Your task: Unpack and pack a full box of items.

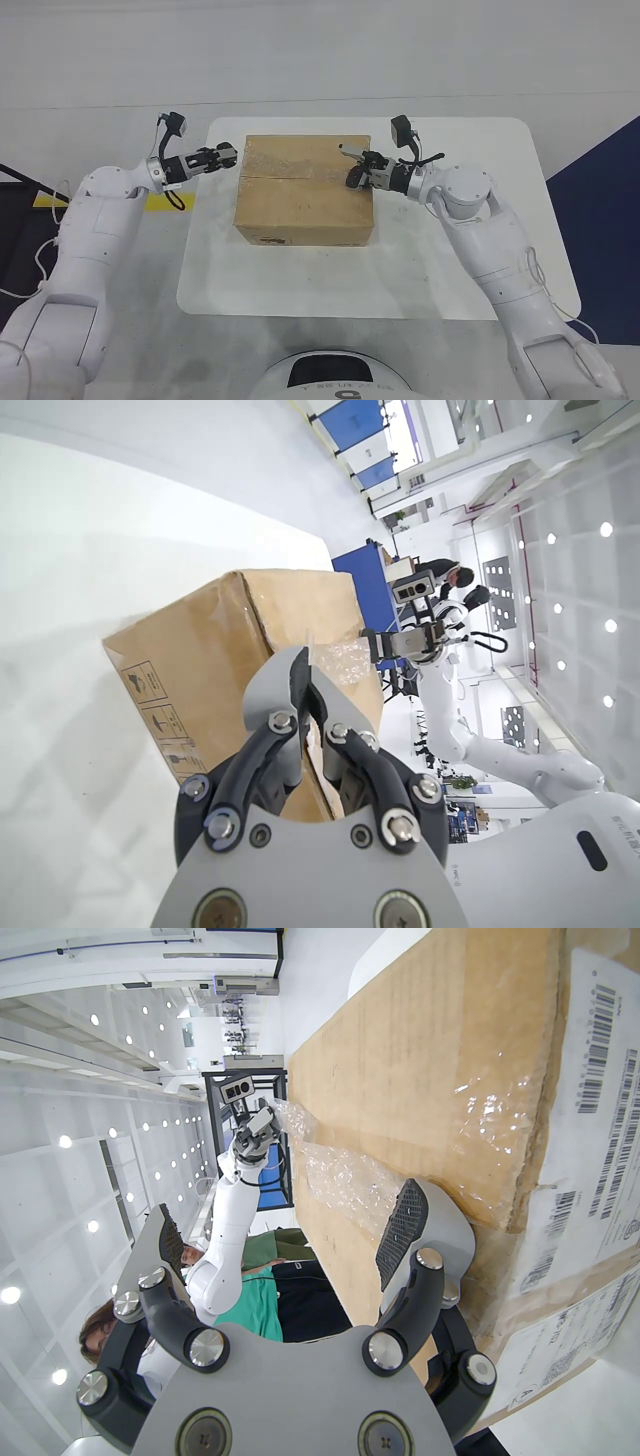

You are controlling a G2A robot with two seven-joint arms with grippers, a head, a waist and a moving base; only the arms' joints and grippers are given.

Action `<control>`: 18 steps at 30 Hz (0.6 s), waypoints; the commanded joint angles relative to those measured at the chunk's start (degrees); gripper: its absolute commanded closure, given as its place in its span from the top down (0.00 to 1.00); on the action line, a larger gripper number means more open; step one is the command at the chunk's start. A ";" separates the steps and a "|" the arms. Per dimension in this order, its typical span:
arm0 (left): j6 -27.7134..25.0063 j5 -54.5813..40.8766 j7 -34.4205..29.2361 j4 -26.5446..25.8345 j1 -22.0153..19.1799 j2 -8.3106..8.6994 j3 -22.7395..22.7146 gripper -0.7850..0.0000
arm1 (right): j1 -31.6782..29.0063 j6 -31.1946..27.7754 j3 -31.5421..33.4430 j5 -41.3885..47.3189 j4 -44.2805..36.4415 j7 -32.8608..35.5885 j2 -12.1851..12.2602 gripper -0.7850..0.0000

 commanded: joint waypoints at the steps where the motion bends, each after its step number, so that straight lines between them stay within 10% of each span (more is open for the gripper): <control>1: 0.45 -1.19 -0.44 -1.31 1.10 0.36 -0.48 0.00 | 0.00 0.00 0.00 0.00 0.00 0.00 0.00 1.00; 18: 2.36 -3.42 -2.34 -6.38 5.54 2.82 -3.34 0.00 | 0.00 0.00 0.00 0.00 0.00 0.00 0.00 1.00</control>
